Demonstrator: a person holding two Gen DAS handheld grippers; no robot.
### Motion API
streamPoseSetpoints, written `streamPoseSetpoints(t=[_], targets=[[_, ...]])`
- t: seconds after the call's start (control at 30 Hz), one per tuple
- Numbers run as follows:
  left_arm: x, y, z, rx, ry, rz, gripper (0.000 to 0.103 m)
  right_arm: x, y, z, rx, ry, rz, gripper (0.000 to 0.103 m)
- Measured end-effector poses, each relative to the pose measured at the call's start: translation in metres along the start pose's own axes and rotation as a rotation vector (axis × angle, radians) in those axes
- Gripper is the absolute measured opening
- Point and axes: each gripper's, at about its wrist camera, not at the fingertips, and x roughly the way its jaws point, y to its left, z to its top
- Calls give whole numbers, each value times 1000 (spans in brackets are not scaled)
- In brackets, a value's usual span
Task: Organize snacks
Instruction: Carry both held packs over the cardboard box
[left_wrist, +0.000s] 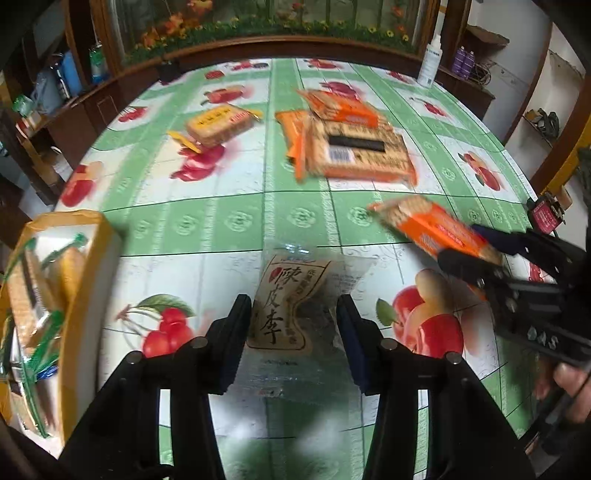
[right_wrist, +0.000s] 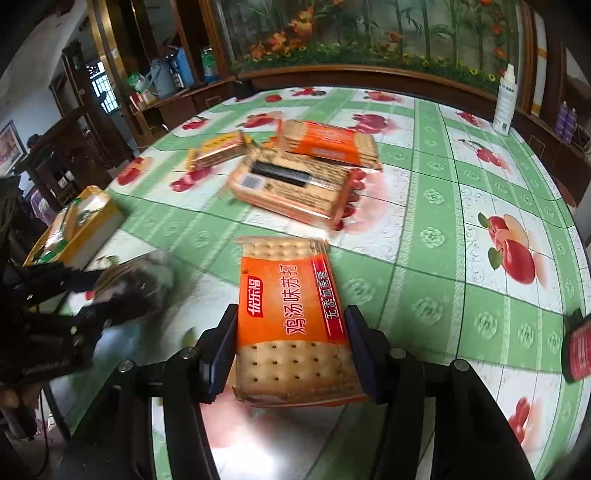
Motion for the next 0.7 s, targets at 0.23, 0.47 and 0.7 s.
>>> streamPoseSetpoints(t=[0.23, 0.47, 0.7], targets=[[-12, 13, -6, -15, -25, 6, 42, -4, 22, -8, 19, -17, 56, 55], [-10, 29, -7, -51, 18, -31, 50, -4, 26, -10, 39, -6, 35, 55], [-1, 17, -2, 33, 31, -25, 77, 6, 29, -15, 26, 31, 34, 55]])
